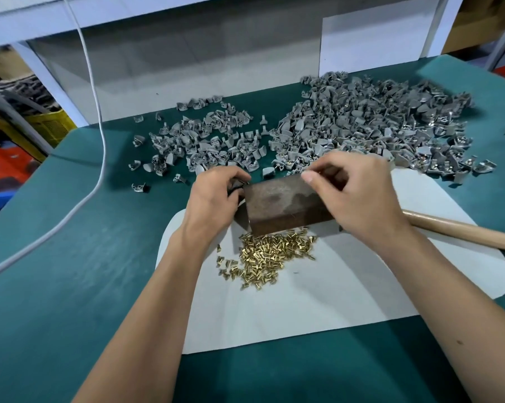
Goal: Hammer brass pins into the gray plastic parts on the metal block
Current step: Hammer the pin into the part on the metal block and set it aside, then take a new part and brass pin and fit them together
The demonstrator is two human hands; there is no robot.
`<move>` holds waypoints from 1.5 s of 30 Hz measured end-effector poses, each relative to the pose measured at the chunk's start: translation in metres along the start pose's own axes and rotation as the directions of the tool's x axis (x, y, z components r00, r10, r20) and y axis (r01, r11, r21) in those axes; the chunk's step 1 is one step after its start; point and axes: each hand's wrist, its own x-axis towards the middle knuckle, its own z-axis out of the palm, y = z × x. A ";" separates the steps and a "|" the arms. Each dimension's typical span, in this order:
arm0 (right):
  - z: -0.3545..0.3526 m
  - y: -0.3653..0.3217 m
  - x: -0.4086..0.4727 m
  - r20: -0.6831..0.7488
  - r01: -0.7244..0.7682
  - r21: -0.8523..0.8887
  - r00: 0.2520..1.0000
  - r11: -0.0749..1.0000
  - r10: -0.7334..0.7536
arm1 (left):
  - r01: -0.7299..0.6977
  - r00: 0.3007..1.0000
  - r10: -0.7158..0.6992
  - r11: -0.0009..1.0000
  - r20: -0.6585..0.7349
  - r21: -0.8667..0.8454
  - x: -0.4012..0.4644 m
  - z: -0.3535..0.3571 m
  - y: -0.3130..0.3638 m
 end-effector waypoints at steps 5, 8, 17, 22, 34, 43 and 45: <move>0.005 -0.022 -0.013 0.278 0.347 -0.015 0.902 0.938 -0.330 | 0.083 0.996 -0.087 0.991 -0.027 -0.107 0.000 -0.002 0.001; 0.015 -0.042 -0.023 0.490 0.449 0.030 0.772 0.893 -0.404 | 0.085 0.995 -0.090 0.989 -0.042 -0.124 0.000 -0.003 0.002; 0.038 -0.063 -0.040 0.721 0.565 -0.031 0.584 0.825 -0.373 | 0.090 0.990 -0.107 0.981 -0.095 -0.172 0.001 -0.001 -0.001; 0.035 -0.062 -0.040 0.721 0.533 -0.067 0.610 0.844 -0.328 | 0.137 0.962 -0.224 0.890 -0.154 -0.434 0.002 0.000 0.000; 0.025 -0.044 -0.025 0.213 0.306 0.220 0.911 0.926 -0.352 | 0.017 0.931 -0.335 0.438 -0.146 -0.899 0.002 -0.016 0.011; 0.020 -0.020 -0.010 -0.027 -0.005 0.538 0.999 0.843 0.023 | 0.008 0.999 -0.051 0.398 -0.014 -0.917 -0.005 -0.011 0.050; 0.020 -0.018 -0.008 -0.072 0.002 0.527 0.997 0.850 0.042 | 0.007 1.000 -0.006 0.431 0.005 -0.902 -0.007 -0.009 0.057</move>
